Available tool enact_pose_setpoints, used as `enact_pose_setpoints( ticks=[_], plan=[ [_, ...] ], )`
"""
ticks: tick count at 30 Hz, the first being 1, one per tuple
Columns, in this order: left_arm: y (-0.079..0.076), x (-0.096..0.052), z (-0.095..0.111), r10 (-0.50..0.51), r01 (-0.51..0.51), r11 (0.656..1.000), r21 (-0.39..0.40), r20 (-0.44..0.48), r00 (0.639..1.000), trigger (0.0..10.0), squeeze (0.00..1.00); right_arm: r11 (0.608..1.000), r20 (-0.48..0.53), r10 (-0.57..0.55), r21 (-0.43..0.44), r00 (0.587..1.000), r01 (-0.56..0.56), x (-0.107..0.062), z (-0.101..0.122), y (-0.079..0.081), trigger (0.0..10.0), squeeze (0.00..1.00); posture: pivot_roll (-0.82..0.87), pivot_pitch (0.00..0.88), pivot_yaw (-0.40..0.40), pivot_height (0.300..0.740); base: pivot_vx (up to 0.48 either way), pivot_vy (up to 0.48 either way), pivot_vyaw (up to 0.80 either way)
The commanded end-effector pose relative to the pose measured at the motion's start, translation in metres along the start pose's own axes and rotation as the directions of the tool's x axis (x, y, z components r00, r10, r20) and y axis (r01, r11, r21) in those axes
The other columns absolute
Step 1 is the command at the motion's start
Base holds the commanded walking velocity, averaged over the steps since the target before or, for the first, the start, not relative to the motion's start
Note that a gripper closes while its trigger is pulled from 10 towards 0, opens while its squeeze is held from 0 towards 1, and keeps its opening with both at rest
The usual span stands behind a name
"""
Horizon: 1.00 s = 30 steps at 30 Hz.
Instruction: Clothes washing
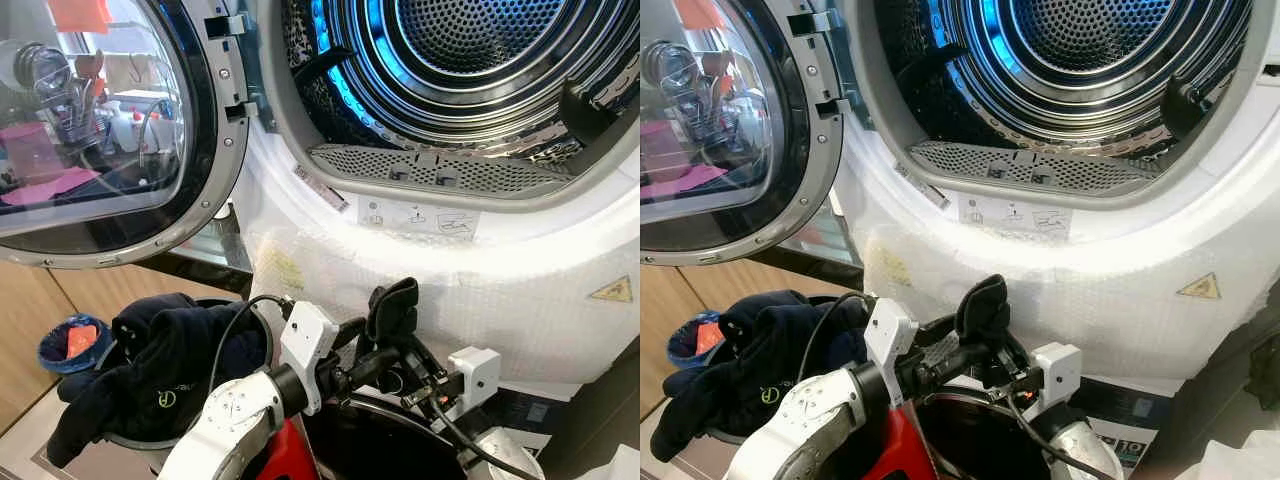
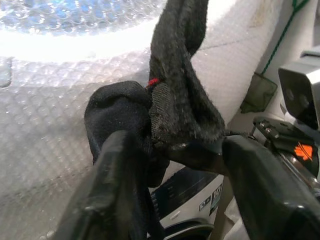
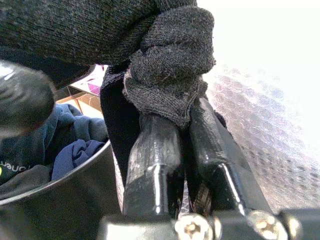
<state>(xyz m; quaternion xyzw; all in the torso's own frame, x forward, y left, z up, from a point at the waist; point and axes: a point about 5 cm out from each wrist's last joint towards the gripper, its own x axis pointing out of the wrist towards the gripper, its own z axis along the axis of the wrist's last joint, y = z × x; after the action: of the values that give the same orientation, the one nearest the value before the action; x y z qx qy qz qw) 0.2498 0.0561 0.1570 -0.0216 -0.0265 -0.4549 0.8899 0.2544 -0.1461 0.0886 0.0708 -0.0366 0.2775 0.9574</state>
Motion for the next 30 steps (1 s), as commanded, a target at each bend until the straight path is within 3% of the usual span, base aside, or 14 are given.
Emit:
enact_pose_setpoints(
  ticks=[1, 2, 6, 10, 14, 24, 25, 26, 27, 30],
  plan=[
    [-0.001, -0.004, 0.005, -0.009, 0.008, 0.999, 0.049, 0.010, 1.000, 10.0, 0.25, 0.999, 0.017, 0.049, -0.014, 0.999, -0.048, 0.004, 0.010, 0.000, 0.0, 0.00, -0.03, 0.000, 0.066, 0.740, 0.000, 0.000, 0.00],
    [-0.003, -0.007, 0.008, -0.025, 0.022, 0.997, 0.073, 0.034, 0.999, 10.0, 0.00, 0.997, -0.003, 0.073, -0.016, 0.997, -0.073, 0.002, 0.010, -0.002, 0.0, 0.00, -0.03, 0.000, 0.065, 0.740, 0.000, 0.000, 0.00],
    [-0.003, -0.012, 0.011, -0.029, 0.024, 0.992, 0.124, 0.038, 0.999, 10.0, 0.00, 0.994, -0.028, 0.104, -0.030, 0.994, -0.105, -0.002, 0.011, -0.006, 0.0, 0.00, -0.03, 0.000, 0.064, 0.740, 0.000, 0.000, 0.00],
    [-0.001, -0.021, 0.014, -0.051, 0.043, 0.985, 0.170, 0.041, 0.998, 10.0, 0.00, 0.974, -0.064, 0.226, 0.005, 0.972, -0.226, -0.010, 0.028, -0.013, 0.0, 0.00, -0.02, 0.000, 0.064, 0.740, 0.000, 0.000, 0.00],
    [-0.001, -0.025, 0.017, -0.078, 0.072, 0.980, 0.187, 0.026, 0.997, 10.0, 0.00, 0.951, -0.092, 0.303, -0.037, 0.949, -0.307, -0.013, 0.043, -0.019, 0.0, 0.00, -0.03, 0.000, 0.063, 0.740, 0.000, 0.000, 0.00],
    [0.003, -0.039, 0.026, -0.069, 0.064, 0.969, 0.240, 0.013, 0.998, 10.0, 0.00, 0.938, -0.018, 0.334, -0.095, 0.942, -0.334, 0.002, 0.095, -0.038, 0.0, 0.00, 0.00, 0.000, 0.054, 0.740, 0.000, 0.000, 0.00],
    [0.004, -0.042, 0.026, -0.058, 0.058, 0.970, 0.236, -0.006, 0.998, 10.0, 0.00, 0.938, 0.000, 0.328, -0.122, 0.945, -0.325, 0.007, 0.106, -0.041, 6.4, 0.00, 0.01, 0.000, 0.051, 0.740, 0.000, 0.000, 0.00],
    [0.004, -0.042, 0.026, -0.058, 0.058, 0.970, 0.236, -0.006, 0.998, 10.0, 0.00, 0.938, 0.000, 0.328, -0.122, 0.945, -0.325, 0.007, 0.106, -0.041, 6.4, 0.00, 0.01, 0.000, 0.051, 0.740, 0.000, 0.000, 0.00],
    [0.004, -0.042, 0.026, -0.055, 0.057, 0.970, 0.235, -0.012, 0.998, 10.0, 0.00, 0.937, 0.012, 0.331, -0.124, 0.944, -0.327, 0.009, 0.111, -0.041, 9.4, 0.00, 0.01, 0.000, 0.051, 0.740, 0.000, 0.000, 0.00],
    [0.005, -0.049, 0.026, -0.042, 0.048, 0.971, 0.236, -0.032, 0.999, 10.0, 0.00, 0.935, 0.045, 0.342, -0.121, 0.939, -0.334, 0.020, 0.130, -0.041, 10.0, 0.00, 0.02, 0.000, 0.040, 0.740, 0.000, 0.000, 0.00]
  ],
)
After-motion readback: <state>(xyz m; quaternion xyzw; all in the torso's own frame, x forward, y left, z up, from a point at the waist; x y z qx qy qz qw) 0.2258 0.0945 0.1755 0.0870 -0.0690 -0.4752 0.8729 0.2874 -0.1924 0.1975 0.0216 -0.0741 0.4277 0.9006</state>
